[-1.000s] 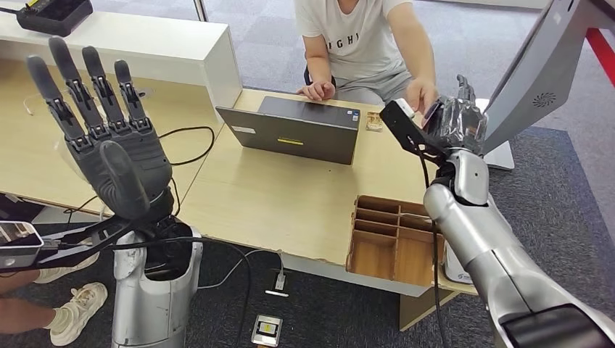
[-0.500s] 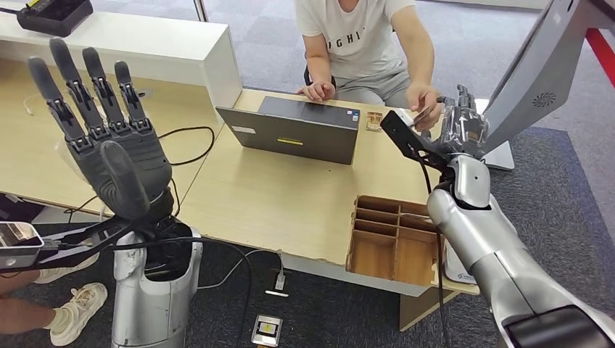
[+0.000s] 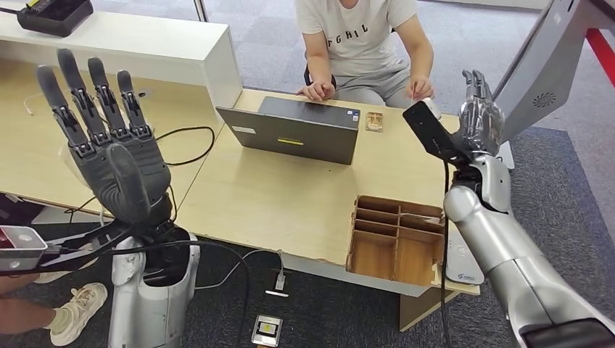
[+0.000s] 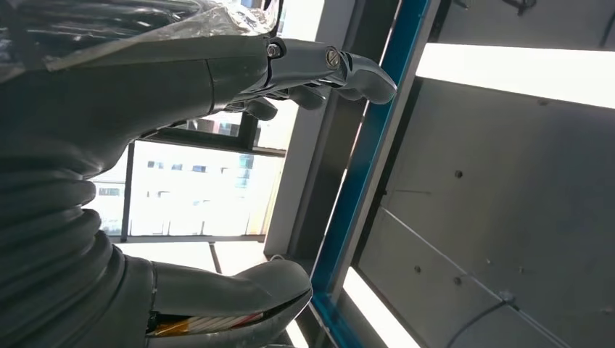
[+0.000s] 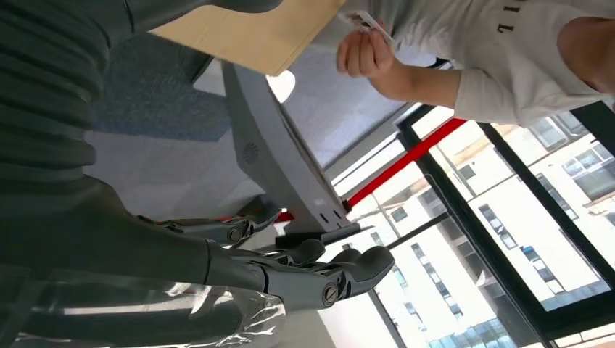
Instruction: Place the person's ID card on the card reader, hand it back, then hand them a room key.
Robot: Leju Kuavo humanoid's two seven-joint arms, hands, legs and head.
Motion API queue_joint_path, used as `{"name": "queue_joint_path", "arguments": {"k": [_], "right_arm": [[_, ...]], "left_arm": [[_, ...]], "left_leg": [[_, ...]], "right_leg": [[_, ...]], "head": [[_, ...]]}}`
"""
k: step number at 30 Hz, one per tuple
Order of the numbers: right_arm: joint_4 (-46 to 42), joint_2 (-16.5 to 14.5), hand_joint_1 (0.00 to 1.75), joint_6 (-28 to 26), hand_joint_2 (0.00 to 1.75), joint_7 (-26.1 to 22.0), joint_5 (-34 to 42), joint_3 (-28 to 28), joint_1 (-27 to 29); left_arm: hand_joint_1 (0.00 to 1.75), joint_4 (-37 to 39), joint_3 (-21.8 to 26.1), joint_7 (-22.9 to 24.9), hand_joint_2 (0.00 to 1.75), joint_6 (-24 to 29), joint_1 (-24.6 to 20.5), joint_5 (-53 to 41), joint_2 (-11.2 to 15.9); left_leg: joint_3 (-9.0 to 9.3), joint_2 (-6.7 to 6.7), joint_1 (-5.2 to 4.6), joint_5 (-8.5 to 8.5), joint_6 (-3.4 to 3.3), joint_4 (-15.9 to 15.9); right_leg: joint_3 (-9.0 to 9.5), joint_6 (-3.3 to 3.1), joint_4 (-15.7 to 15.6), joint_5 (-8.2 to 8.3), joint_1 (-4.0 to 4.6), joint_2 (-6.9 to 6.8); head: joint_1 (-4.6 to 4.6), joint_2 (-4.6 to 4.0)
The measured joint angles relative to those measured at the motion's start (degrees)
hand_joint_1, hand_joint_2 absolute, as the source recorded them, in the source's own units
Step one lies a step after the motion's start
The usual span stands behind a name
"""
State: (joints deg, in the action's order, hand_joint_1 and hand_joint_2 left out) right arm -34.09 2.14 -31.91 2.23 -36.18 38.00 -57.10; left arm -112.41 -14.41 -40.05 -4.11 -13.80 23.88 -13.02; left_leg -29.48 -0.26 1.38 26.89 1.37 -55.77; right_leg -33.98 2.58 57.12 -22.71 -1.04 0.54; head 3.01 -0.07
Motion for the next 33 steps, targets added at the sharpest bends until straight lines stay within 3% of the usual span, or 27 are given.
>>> {"name": "queue_joint_path", "arguments": {"k": [5,10,15,21,25,33], "right_arm": [[-17.8,3.9,0.00,2.7,1.75,-1.7,15.7,-2.8,12.8],[-32.9,7.4,0.00,4.6,1.75,-4.3,21.4,-5.3,22.9],[-43.6,9.6,0.00,4.4,1.75,-2.9,15.8,-6.5,31.7],[-48.3,10.9,0.00,2.9,1.75,-0.2,3.5,-6.8,37.6],[-48.7,11.0,0.00,2.6,1.75,0.6,-0.5,-6.8,39.7],[-48.8,11.2,0.00,2.6,1.75,0.7,-1.4,-7.1,40.7]], "left_arm": [[0.00,-2.0,0.6,0.0,1.75,2.7,2.2,-1.1,1.2],[0.00,-4.2,1.2,0.0,1.75,5.1,3.9,-1.3,2.8],[0.00,-6.1,1.5,0.0,1.75,5.4,5.3,-1.7,4.0],[0.00,-6.9,1.7,0.0,1.75,4.5,5.8,-1.8,4.4],[0.00,-6.9,1.7,0.0,1.75,4.3,5.6,-1.7,4.5],[0.00,-6.9,1.7,0.0,1.75,4.2,5.5,-1.6,4.7]], "left_leg": [[0.04,-0.02,0.04,0.06,-0.01,0.0],[0.04,0.00,0.03,0.08,-0.02,0.0],[0.03,0.01,0.03,0.08,-0.02,0.0],[0.04,0.02,0.03,0.07,-0.02,0.0],[0.05,0.03,0.03,0.07,-0.02,0.0],[0.04,0.03,0.03,0.07,-0.02,0.0]], "right_leg": [[0.07,-0.03,0.0,-0.04,0.03,-0.02],[0.05,-0.04,0.0,-0.07,0.04,-0.01],[0.07,-0.03,0.0,-0.08,0.03,-0.01],[0.08,-0.03,0.0,-0.07,0.03,-0.01],[0.08,-0.04,0.0,-0.07,0.03,0.00],[0.07,-0.04,0.0,-0.07,0.03,0.00]], "head": [[0.01,0.00],[0.01,0.00],[0.01,0.00],[0.01,0.00],[0.01,0.00],[0.01,0.00]]}}
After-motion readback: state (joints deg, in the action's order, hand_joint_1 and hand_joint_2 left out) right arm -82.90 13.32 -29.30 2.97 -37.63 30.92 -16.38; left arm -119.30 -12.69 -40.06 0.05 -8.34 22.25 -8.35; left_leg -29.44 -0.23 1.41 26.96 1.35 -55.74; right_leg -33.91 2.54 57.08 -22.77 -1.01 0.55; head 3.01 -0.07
